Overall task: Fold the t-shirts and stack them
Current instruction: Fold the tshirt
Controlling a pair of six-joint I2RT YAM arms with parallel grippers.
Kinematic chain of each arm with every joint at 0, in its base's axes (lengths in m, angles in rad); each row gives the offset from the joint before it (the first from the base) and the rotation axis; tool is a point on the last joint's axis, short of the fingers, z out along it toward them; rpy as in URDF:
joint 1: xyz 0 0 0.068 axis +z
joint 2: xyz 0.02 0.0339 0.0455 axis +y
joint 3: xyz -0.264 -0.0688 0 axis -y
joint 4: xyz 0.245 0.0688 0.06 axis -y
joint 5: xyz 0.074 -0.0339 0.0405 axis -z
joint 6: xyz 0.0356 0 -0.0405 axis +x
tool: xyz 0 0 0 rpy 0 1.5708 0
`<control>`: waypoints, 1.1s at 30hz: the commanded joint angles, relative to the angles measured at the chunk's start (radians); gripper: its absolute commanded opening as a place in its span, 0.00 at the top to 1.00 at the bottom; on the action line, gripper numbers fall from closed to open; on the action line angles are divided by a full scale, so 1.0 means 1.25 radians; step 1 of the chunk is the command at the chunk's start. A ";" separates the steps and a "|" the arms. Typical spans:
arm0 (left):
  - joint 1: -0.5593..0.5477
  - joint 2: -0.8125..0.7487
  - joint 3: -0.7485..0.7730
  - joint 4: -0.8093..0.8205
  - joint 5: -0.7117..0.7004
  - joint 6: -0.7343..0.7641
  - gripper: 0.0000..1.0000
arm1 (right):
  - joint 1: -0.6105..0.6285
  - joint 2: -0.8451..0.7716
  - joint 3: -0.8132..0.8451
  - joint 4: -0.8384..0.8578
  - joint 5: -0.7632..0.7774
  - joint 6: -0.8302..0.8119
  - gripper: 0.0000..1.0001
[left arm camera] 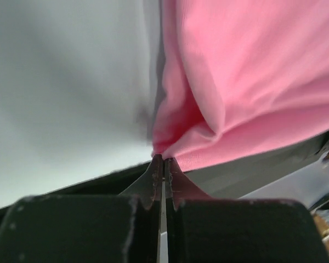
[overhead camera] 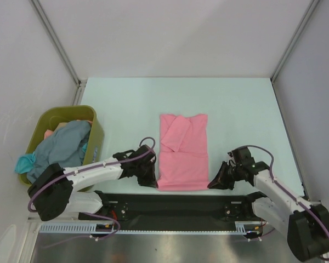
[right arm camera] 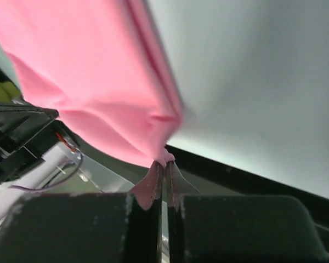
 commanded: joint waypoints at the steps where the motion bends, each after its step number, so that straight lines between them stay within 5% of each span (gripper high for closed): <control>1: 0.079 0.031 0.075 -0.071 -0.033 0.090 1.00 | -0.043 0.084 0.106 0.043 0.017 -0.062 1.00; 15: 0.289 0.345 0.473 -0.124 0.023 0.272 1.00 | -0.138 0.618 0.548 0.064 -0.029 -0.218 1.00; 33: 0.419 0.634 0.916 -0.218 0.084 0.332 1.00 | -0.205 0.928 0.974 -0.002 -0.076 -0.223 1.00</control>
